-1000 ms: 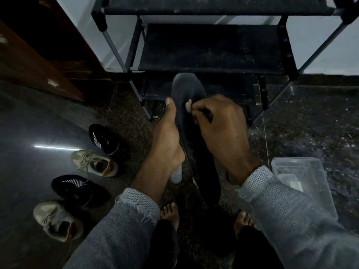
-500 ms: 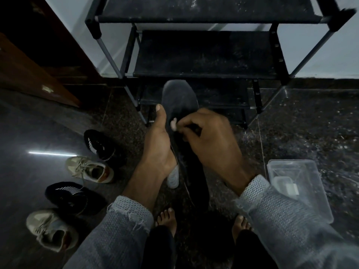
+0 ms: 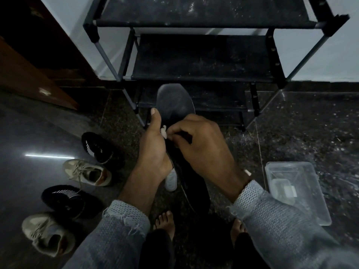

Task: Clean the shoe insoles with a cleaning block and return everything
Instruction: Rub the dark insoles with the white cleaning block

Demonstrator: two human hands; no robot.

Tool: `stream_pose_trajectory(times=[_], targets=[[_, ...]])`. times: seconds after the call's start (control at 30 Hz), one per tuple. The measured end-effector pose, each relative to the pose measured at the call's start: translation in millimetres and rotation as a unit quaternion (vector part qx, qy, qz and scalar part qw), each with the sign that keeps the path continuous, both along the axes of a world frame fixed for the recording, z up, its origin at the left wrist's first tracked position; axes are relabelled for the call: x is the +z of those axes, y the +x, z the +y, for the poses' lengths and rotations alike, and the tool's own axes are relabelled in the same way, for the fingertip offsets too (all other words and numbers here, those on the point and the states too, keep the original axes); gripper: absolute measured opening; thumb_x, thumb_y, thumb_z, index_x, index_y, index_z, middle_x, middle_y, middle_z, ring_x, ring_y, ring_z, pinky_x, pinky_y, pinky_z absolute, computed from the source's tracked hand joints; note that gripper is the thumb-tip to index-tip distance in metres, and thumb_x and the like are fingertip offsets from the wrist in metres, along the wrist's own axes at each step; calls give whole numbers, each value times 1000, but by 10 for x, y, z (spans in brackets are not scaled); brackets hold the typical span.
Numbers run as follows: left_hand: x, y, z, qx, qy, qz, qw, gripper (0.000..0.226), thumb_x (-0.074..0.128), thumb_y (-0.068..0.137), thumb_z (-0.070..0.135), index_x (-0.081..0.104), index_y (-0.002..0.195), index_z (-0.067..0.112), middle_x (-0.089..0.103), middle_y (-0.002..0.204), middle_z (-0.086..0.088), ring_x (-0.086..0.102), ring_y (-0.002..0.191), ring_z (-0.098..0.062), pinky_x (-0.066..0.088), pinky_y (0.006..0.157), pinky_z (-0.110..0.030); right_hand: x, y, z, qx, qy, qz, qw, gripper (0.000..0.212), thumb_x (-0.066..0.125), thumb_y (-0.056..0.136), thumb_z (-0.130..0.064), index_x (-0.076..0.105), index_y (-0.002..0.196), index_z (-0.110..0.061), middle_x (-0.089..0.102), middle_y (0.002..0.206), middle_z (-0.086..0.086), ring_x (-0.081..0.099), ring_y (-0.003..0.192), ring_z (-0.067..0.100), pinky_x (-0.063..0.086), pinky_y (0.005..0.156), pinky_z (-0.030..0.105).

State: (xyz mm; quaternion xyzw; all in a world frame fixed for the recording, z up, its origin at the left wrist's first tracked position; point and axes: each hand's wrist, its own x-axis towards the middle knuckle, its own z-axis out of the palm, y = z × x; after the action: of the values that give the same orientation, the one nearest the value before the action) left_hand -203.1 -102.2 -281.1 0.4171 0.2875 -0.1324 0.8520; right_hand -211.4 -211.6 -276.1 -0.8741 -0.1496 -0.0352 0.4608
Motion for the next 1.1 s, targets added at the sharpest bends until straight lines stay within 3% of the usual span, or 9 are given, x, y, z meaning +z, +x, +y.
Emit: stream_pose_trajectory(times=[0.13,0.33,0.57,0.8,1.0,1.1], targets=[[2,-6,-14,-10,-41,4,999,65,39,95,59,59,128,6,65,123,-18,65,111,-31,53,88,-42,-27,55,-100,-60,-56,-17,997,7,68,84,-19,74,89,-19,66,87,0,62,84,19,52,76,44],[-5,6,7,-2,-20,0,1000,63,40,95,60,61,123,8,69,116,-15,70,100,-25,58,71,-32,53,-39,1,8,-72,-26,997,15,60,88,-22,74,89,-22,67,86,-2,62,84,18,46,78,45],[-70,10,9,-9,-42,-3,999,63,39,95,61,64,119,7,68,118,-16,68,105,-30,53,84,-41,-46,87,-109,-89,-86,-38,992,14,61,85,-27,73,85,-21,68,84,0,64,80,22,51,75,46],[-31,5,21,-1,-18,-7,1000,60,42,95,58,63,121,8,70,114,-15,71,98,-26,58,69,-33,18,-42,50,4,-67,-41,997,18,57,87,-24,74,86,-21,66,81,-1,61,77,19,49,73,46],[-65,-25,-37,-42,-44,-25,998,58,36,98,56,65,117,9,71,112,-12,70,101,-24,57,79,-34,-91,135,-122,-125,-87,-61,986,12,61,86,-24,73,85,-19,67,84,0,63,78,23,51,74,47],[-56,-37,-38,-67,-34,-40,996,60,33,98,56,64,120,9,70,115,-12,68,105,-25,55,83,-36,-107,166,-153,-144,-28,-34,989,11,64,87,-20,73,94,-21,67,90,-3,65,80,16,54,75,45]])
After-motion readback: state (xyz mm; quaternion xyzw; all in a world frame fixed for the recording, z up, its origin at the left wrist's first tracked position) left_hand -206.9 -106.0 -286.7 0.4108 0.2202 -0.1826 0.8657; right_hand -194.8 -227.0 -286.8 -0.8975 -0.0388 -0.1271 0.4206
